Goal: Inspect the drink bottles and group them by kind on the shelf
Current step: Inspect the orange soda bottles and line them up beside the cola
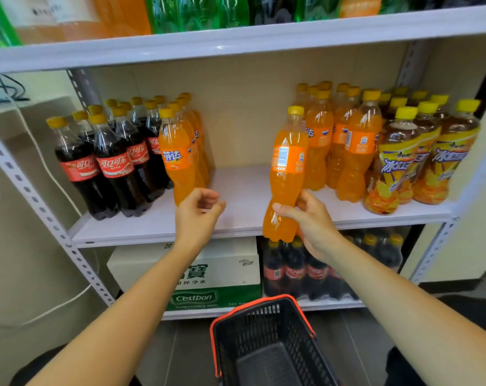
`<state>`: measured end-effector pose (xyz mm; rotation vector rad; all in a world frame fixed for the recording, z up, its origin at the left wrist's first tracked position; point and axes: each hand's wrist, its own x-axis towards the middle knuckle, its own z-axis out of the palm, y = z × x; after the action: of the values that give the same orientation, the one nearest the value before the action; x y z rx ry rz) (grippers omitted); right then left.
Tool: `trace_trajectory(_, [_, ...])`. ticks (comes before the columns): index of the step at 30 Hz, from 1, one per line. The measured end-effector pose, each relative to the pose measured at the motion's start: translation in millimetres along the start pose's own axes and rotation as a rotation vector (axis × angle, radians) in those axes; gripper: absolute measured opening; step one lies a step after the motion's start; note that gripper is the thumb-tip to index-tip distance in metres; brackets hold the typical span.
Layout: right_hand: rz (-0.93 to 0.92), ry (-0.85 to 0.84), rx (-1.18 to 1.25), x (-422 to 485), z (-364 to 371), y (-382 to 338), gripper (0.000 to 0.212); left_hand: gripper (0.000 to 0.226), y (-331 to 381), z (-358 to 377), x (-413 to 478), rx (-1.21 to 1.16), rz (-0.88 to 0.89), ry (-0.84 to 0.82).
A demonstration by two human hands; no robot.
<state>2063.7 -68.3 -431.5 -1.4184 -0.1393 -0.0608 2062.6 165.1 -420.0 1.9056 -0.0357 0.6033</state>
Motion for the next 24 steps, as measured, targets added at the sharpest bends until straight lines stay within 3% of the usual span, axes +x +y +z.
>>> trace_trajectory(2, [0.021, -0.053, -0.001, -7.2, -0.8, -0.5, 0.039, 0.010, 9.8, 5.4, -4.3, -0.120, -0.027, -0.165])
trace_trajectory(7, [0.000, -0.112, -0.110, -18.2, -2.2, -1.3, 0.044, 0.034, 24.9, 21.6, -11.2, -0.336, -0.083, -0.417])
trace_trajectory(16, [-0.119, -0.094, -0.382, -25.6, 3.9, -1.7, 0.050, 0.052, 37.9, 45.6, -6.3, -0.597, -0.146, -0.382])
trace_trajectory(21, [0.059, -0.282, -0.309, -21.8, -6.0, -14.2, 0.046, 0.046, 35.5, 45.0, 0.7, -0.717, -0.213, -0.444])
trace_trajectory(24, [0.064, -0.269, -0.251, -20.4, -11.0, -11.4, 0.032, 0.042, 36.7, 46.7, 3.1, -0.713, -0.205, -0.482])
